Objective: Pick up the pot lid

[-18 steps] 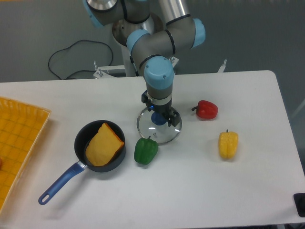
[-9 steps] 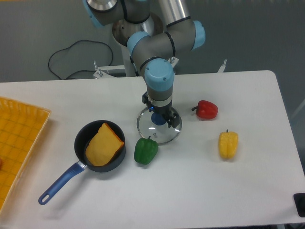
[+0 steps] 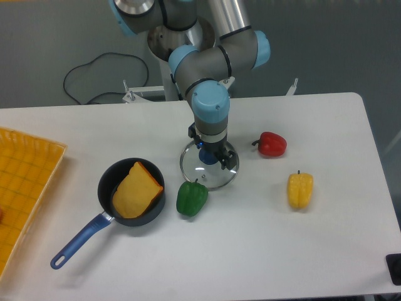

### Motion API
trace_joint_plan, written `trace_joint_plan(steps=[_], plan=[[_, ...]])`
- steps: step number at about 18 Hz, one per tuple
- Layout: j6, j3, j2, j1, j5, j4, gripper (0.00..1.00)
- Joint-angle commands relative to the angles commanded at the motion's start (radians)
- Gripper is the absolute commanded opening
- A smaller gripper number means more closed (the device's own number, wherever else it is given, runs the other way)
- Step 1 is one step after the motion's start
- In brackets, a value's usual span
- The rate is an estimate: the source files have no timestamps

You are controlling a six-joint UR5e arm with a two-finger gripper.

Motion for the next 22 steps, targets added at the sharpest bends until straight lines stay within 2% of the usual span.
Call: trace_joint_plan(steps=[22], plan=[[-0.009, -0.020, -0.008, -0.006, -0.006, 0.014, 1.00]])
